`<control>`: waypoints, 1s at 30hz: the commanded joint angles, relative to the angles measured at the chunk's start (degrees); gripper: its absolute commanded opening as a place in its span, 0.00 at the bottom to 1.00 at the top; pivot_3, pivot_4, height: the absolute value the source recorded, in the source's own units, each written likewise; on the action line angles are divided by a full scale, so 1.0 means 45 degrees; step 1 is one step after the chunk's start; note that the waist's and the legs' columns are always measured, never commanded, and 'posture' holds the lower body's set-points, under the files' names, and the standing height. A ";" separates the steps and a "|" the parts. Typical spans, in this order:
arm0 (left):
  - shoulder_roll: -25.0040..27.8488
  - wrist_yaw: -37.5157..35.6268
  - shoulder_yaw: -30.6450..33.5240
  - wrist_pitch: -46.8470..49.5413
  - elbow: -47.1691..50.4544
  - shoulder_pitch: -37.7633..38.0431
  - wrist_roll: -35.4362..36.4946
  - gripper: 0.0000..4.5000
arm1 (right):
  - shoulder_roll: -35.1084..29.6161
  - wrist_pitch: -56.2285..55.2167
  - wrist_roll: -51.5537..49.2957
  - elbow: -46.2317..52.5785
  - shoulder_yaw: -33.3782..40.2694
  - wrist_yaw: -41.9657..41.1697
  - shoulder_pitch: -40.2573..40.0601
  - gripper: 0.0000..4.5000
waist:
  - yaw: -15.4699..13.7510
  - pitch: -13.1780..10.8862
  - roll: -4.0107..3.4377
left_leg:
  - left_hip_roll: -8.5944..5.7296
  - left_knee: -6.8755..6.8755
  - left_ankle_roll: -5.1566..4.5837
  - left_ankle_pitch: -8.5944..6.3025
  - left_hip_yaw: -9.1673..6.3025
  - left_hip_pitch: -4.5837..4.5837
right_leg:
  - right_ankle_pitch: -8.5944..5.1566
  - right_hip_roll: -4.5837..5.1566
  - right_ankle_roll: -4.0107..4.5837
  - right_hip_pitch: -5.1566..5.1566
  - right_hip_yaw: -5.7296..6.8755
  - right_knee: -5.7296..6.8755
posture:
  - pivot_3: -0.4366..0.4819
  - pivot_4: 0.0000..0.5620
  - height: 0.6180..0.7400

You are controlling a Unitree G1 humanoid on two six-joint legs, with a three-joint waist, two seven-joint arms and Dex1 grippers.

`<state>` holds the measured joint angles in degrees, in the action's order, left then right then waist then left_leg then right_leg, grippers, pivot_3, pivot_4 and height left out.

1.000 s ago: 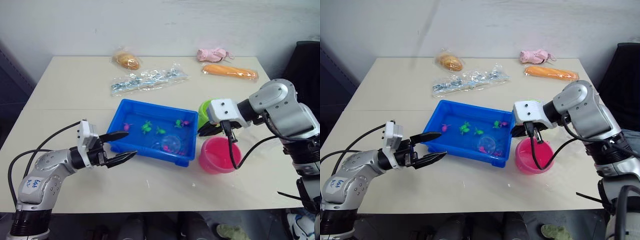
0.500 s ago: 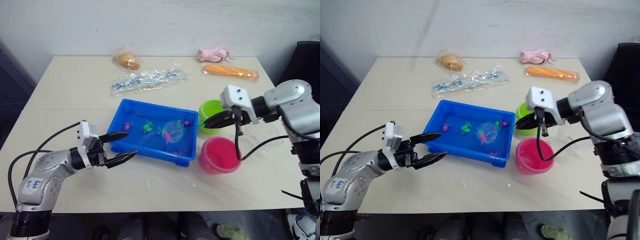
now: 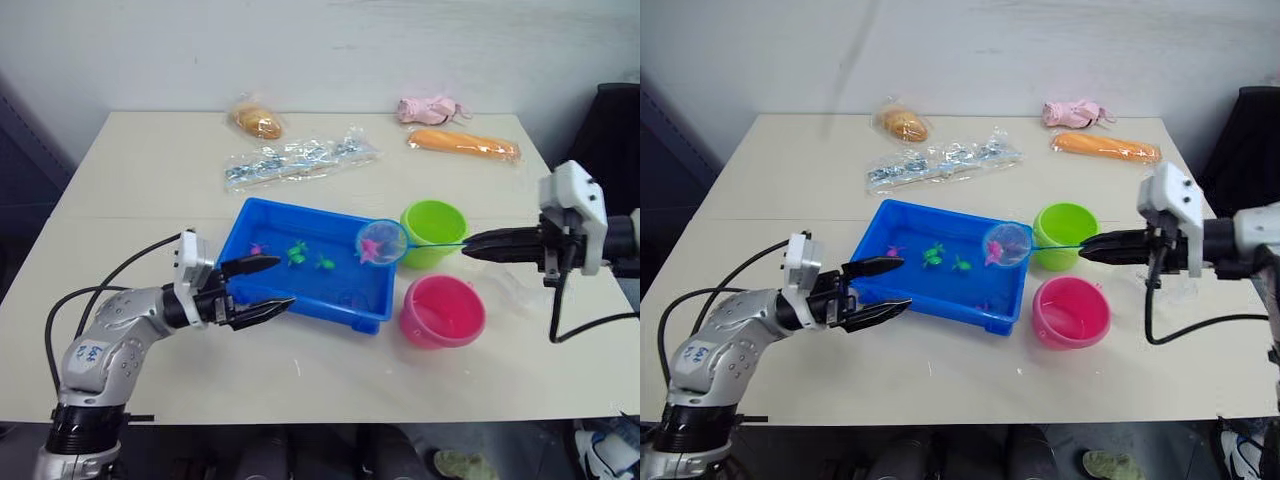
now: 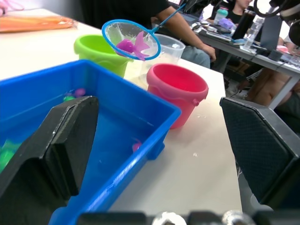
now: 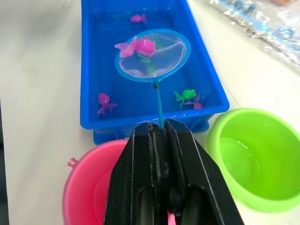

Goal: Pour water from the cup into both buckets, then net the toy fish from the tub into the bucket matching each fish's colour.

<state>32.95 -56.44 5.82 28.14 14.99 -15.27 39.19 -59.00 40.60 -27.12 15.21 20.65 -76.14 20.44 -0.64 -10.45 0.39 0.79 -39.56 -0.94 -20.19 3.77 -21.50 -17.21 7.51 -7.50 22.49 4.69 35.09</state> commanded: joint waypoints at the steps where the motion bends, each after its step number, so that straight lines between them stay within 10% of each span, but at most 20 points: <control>1: -0.0116 -0.0344 -0.0338 0.0033 0.0092 -0.0532 0.0204 0.99 | 0.0027 0.0282 -0.0417 0.1504 0.2790 0.0468 -0.2023 0.00 | -0.0122 0.0000 0.0000 | -0.0001 0.0000 0.0000 0.0000 0.0001 0.0000 | 0.0000 -0.0001 0.0000 0.0001 -0.0001 -0.0001 | 0.48 0.27 1.00; 14: -0.0256 -0.1228 -0.1053 -0.0071 -0.1116 -0.1642 -0.0125 0.99 | 0.2408 -0.4653 0.0868 0.3173 0.6459 0.0757 -0.8445 0.00 | -0.0182 0.0005 0.0001 | -0.0013 0.0030 0.0000 0.0012 0.0031 0.0051 | 0.0004 -0.0029 -0.0009 -0.0024 -0.0057 -0.0003 | 0.48 0.27 1.00; 30: -0.0537 -0.1344 -0.1247 -0.0196 -0.1260 -0.1631 -0.0317 0.99 | 0.3400 -1.6301 0.4936 -0.0254 0.5685 0.2770 -0.9647 0.00 | -0.0138 0.0005 0.0002 | -0.0017 0.0038 -0.0003 0.0017 0.0038 0.0074 | 0.0007 -0.0025 -0.0014 -0.0034 -0.0068 -0.0022 | 0.48 0.27 1.00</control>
<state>30.45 -62.26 -0.02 28.03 8.14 -22.62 37.84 -42.77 -26.38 -6.47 15.42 45.18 -65.27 -23.10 -1.27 -10.43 0.40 0.71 -39.39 -0.95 -20.11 3.95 -21.17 -17.18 7.41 -7.56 22.34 4.38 34.98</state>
